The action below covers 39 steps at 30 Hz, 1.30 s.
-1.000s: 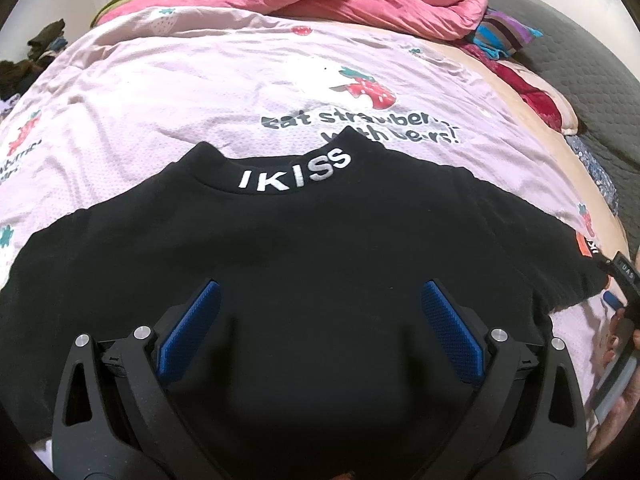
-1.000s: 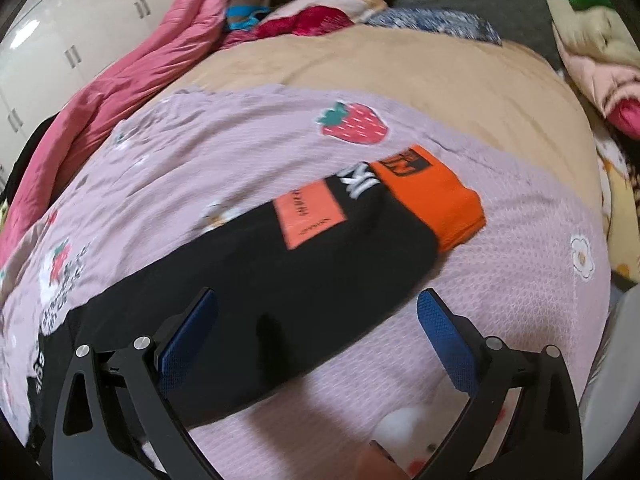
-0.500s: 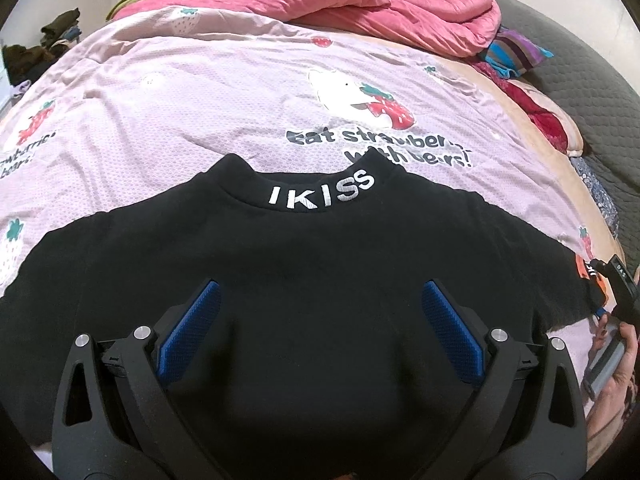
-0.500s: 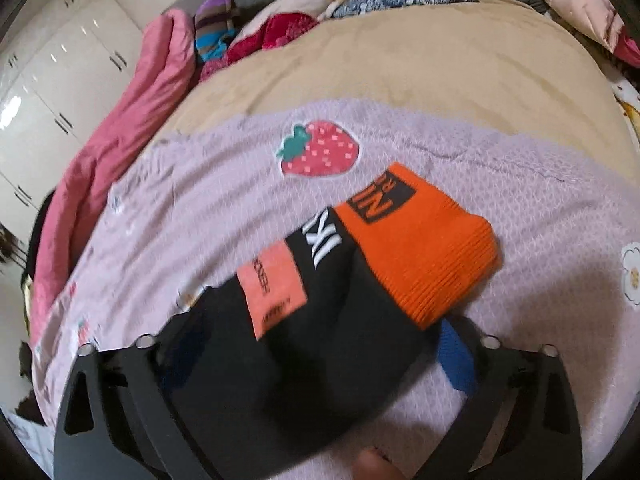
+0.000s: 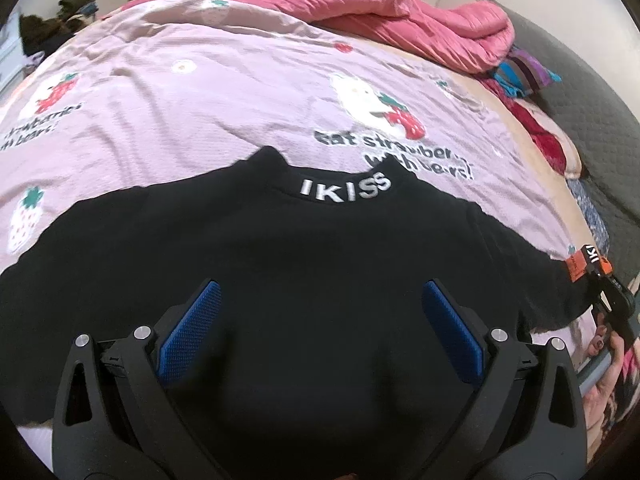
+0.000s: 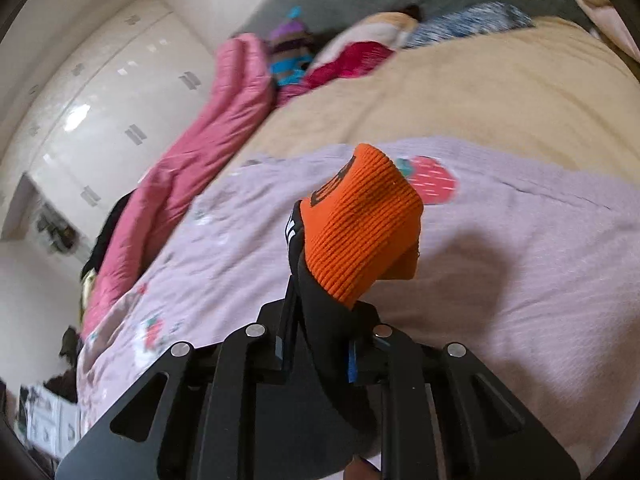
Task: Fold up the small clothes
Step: 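Grasp the sock's orange top with the right tool and lift it, then carry the sock to the left tool while the left tool grasps it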
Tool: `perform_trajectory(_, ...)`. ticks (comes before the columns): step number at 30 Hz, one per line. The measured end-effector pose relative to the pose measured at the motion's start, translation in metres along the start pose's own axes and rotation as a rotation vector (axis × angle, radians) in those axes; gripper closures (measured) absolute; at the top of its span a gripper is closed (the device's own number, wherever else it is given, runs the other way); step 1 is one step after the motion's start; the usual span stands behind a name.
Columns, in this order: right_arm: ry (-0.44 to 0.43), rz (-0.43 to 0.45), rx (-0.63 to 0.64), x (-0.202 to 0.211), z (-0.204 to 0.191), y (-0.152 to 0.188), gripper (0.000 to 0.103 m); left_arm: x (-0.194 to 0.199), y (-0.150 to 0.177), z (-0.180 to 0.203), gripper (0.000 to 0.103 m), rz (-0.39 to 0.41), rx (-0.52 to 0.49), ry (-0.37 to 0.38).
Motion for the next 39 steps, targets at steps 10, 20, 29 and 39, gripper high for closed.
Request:
perform_trajectory(10,-0.173,0.046,0.182,0.047,-0.079,0.017,0.086,0.029,0.011,-0.018,0.009,0.021,0.062,0.019)
perform_trajectory(20,-0.276,0.039,0.352,0.074,-0.143,0.051,0.086,0.047,0.016,-0.015,0.009,0.054,0.073,0.038)
perform_trajectory(29,-0.343,-0.006,0.529,0.084,-0.193,0.105,0.086,0.062,0.016,-0.03,0.009,0.076,0.132,0.077)
perform_trajectory(39,-0.363,-0.062,0.656,0.082,-0.226,0.159,0.086,0.062,0.022,-0.043,0.009,0.06,0.195,0.11)
Point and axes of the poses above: each gripper's, at about its wrist camera, not at the fingertips, and x roughly against the way its jaws point, z to its right, y to its underside, the point moved 3 cm from there along -x, roughly the way its jaws point, and after that the axes turned 11 degrees about y, right-handed, at the moved point
